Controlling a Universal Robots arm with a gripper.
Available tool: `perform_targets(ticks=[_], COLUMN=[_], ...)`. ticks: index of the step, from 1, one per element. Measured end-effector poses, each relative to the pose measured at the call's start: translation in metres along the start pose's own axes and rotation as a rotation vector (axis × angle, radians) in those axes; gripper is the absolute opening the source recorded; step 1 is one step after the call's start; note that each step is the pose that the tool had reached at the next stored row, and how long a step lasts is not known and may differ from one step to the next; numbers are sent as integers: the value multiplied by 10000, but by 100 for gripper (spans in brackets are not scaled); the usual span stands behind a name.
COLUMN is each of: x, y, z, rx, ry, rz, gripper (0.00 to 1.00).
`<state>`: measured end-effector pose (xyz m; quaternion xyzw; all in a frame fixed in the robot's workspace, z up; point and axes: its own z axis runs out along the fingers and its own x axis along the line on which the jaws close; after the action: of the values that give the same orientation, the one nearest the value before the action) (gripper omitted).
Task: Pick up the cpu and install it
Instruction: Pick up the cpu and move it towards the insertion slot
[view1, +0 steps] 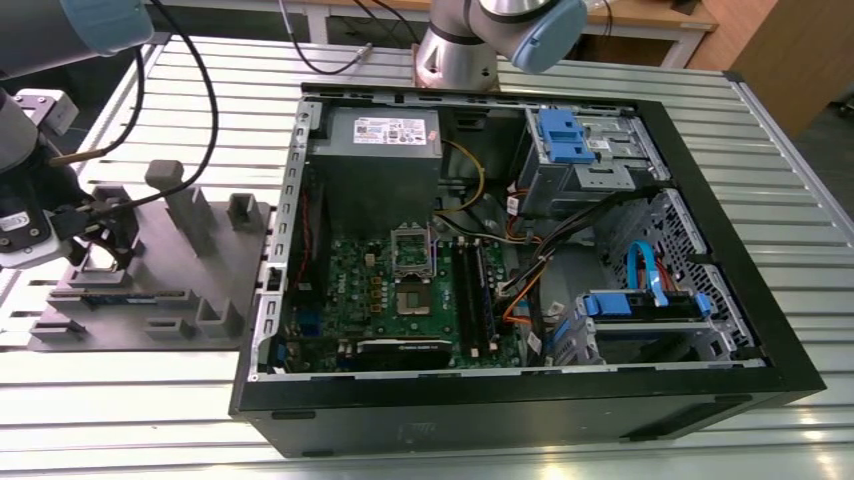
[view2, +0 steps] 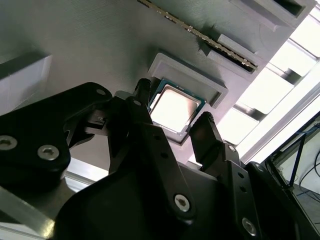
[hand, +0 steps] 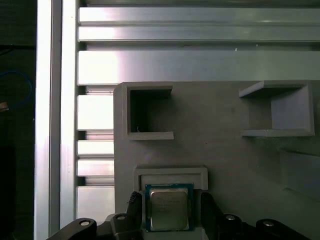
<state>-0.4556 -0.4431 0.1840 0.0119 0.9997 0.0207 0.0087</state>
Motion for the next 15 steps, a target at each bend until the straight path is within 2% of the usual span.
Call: perform_targets(ticks=[15], x=[0], y=[0], z=[12], rx=[-5], ry=[7], rz=[-218], gripper=[60])
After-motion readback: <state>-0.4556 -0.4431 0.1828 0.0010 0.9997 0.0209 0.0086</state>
